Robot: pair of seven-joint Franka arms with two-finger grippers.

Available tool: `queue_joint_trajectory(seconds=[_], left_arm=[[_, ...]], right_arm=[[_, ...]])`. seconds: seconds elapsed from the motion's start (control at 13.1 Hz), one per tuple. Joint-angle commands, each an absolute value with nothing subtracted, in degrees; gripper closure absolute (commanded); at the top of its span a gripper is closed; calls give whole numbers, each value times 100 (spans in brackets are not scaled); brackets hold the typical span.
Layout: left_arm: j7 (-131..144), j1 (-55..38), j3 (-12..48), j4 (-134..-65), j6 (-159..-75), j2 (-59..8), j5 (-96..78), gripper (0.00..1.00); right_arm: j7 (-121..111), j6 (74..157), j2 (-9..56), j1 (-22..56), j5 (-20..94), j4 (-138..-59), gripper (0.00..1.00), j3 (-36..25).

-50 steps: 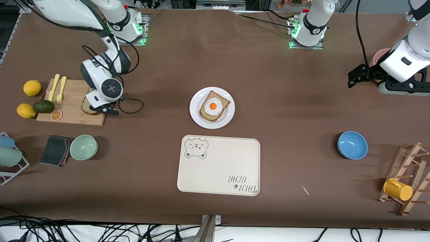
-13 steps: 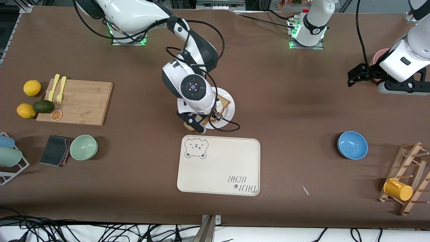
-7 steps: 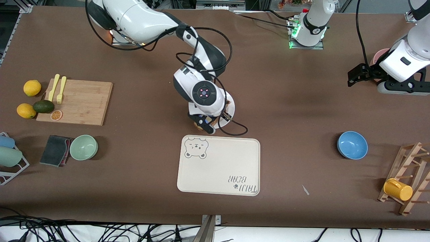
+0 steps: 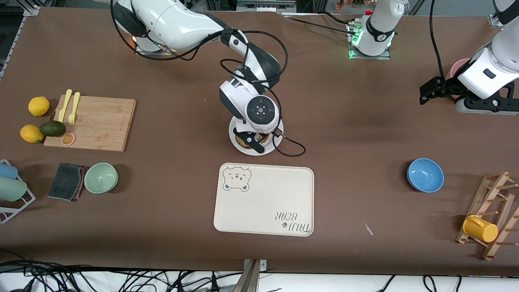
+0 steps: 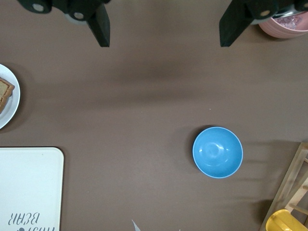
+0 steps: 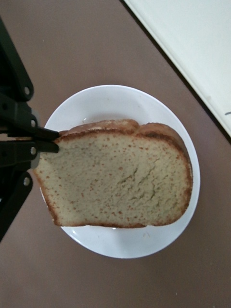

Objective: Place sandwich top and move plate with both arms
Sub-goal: 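Release the bread with the right gripper while the left gripper reaches the plate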

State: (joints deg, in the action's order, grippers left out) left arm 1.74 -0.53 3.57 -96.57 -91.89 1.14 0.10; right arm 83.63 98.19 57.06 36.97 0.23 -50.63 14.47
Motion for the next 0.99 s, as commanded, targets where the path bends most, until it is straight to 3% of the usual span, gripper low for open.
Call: queue_joint_trajectory(seconds=[0.0,0.23,0.31,0.38,0.46,0.61,0.76,0.92], left_arm=[[185,-35,360,-9598,-9105,123,-62,0],[185,-35,360,-9598,-9105,123,-62,0],[176,-35,360,-9598,-9105,123,-62,0],[184,-35,360,-9598,-9105,114,-62,0],[176,-35,360,-9598,-9105,123,-62,0],[176,-35,360,-9598,-9105,123,-62,0],[176,-35,360,-9598,-9105,123,-62,0],[176,-44,360,-9598,-9105,114,-70,0]], right_arm=[[8402,9853,5950,3718,-386,-4860,100,1792],[8420,9835,5959,3718,-404,-5001,100,1854],[8394,9844,5959,3718,-413,-5001,77,1846],[8385,9835,5950,3683,-448,-5010,42,1854],[8359,9809,5924,3596,-431,-5105,33,1881],[8367,9747,5863,3516,-439,-5203,3,2012],[8306,9572,5548,3524,-378,-5229,1,1969],[7834,9474,4594,3490,-325,-6006,0,1672]])
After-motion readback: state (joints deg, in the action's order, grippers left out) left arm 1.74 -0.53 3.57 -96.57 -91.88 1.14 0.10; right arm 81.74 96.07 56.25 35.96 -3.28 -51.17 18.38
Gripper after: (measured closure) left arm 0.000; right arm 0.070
